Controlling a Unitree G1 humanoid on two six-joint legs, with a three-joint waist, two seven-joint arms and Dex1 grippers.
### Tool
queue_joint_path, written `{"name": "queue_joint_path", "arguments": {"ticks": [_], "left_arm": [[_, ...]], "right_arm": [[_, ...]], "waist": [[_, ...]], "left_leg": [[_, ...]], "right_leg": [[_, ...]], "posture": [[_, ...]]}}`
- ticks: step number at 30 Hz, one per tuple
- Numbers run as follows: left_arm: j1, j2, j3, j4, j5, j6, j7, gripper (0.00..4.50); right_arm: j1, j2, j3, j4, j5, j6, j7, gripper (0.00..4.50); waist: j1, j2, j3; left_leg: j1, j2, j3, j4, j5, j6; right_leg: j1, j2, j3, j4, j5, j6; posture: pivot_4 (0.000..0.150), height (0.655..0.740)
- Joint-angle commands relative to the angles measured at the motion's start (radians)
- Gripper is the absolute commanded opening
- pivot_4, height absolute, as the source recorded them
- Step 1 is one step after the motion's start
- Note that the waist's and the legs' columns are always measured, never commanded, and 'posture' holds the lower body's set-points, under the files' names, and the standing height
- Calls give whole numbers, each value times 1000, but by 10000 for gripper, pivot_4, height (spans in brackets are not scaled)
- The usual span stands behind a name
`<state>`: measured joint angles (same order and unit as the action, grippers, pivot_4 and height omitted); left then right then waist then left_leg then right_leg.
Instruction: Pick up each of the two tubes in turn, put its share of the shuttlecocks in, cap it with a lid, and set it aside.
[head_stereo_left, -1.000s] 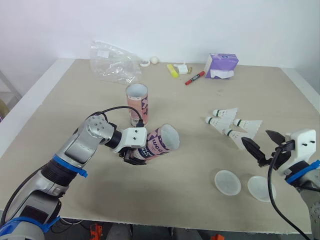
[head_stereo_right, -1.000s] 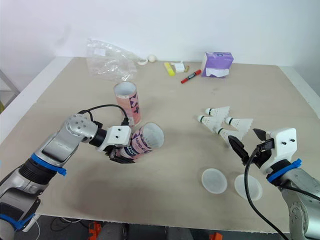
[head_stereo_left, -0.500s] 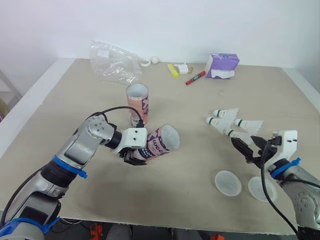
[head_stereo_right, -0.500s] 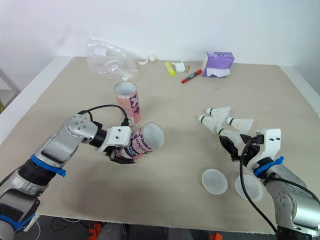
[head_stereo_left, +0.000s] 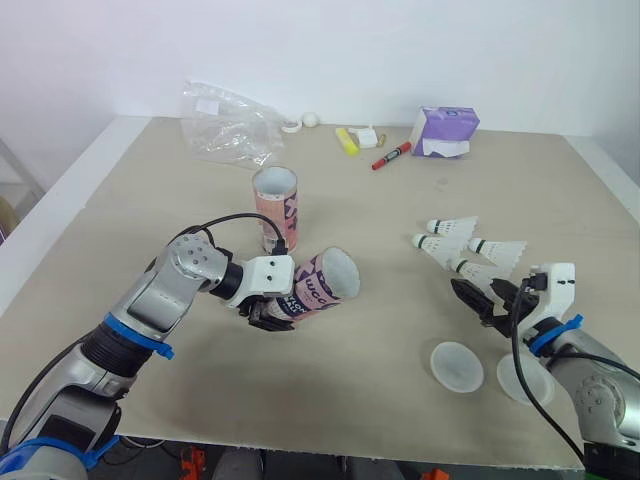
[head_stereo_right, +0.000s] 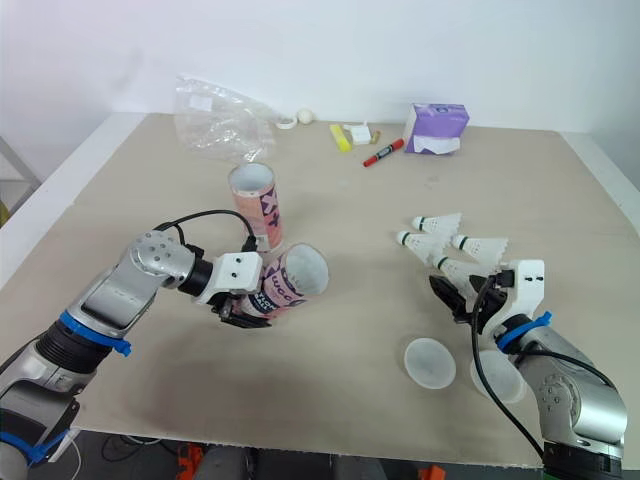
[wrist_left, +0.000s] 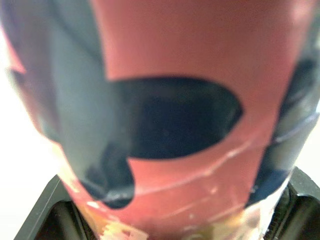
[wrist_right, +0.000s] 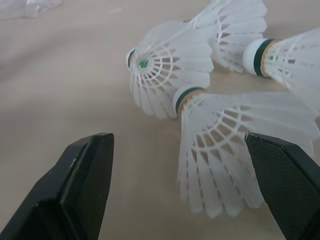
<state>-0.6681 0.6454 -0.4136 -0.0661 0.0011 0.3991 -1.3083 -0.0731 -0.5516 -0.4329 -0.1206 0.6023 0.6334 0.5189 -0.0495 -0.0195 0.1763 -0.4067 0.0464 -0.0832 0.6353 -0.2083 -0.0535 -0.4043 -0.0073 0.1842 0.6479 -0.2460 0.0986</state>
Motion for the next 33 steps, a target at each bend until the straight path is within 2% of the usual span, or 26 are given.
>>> {"name": "queue_joint_path", "arguments": {"ticks": [1, 2, 4, 5, 7, 10, 16, 23, 29, 33], "left_arm": [[15, 1, -12, -6, 11, 6, 19, 34670], [16, 1, -12, -7, 11, 6, 19, 34670], [18, 2, -12, -10, 11, 7, 19, 34670], [19, 2, -13, -12, 11, 7, 19, 34670], [20, 2, -13, -13, 10, 8, 20, 34670], [21, 2, -14, -13, 9, 8, 20, 34670], [19, 1, -15, -7, 9, 3, 19, 34670], [12, -1, -16, 8, 9, -6, 15, 34670], [3, -4, -19, 29, 11, -20, 9, 34670], [-3, -8, -21, 40, 11, -28, 4, 34670]], "right_arm": [[-30, -3, -5, 10, 0, -23, 3, 39779], [-35, -3, -4, 16, -2, -25, 3, 34945], [-44, -2, 0, 30, -6, -29, 4, 28673], [-48, -1, 1, 38, -10, -35, 3, 22390], [-55, 0, 0, 55, -14, -41, 2, 15988], [-58, -2, 1, 70, -22, -50, 5, 1396], [-53, 1, 1, 67, -20, -65, 14, 531], [24, -68, -18, -132, -30, -91, 52, 531], [70, -302, -47, -370, -104, -168, 197, 531], [43, -404, -14, -465, -131, -268, 309, 531]], "waist": [[0, 0, 0], [0, 0, 0], [0, 0, 0], [0, 0, 0], [0, 0, 0], [0, 0, 0], [0, 0, 0], [0, 1, 0], [0, 2, 0], [0, 2, 1]], "left_leg": [[0, 0, 0, 0, 0, 0], [0, 0, 0, 0, 0, 0], [0, 0, 0, 0, 0, 0], [0, 0, 0, 0, 0, 0], [0, 0, 0, 0, 0, 0], [0, 0, 0, 0, 0, 0], [0, 0, 0, 0, 0, 0], [0, 0, 0, 0, 0, 0], [0, 0, 0, 0, 0, 0], [0, 0, 0, 0, 0, 0]], "right_leg": [[0, 0, 0, 0, 0, 0], [0, 0, 0, 0, 0, 0], [0, 0, 0, 0, 0, 0], [0, 0, 0, 0, 0, 0], [0, 0, 0, 0, 0, 0], [0, 0, 0, 0, 0, 0], [0, 0, 0, 0, 0, 0], [0, 0, 0, 0, 0, 0], [0, 0, 0, 0, 0, 0], [0, 0, 0, 0, 0, 0]], "posture": [[1500, 7400], [1500, 7400], [1500, 7400], [1500, 7400], [1500, 7400], [1500, 7400], [1500, 7400], [1500, 7400], [1500, 7400], [1500, 7400]]}}
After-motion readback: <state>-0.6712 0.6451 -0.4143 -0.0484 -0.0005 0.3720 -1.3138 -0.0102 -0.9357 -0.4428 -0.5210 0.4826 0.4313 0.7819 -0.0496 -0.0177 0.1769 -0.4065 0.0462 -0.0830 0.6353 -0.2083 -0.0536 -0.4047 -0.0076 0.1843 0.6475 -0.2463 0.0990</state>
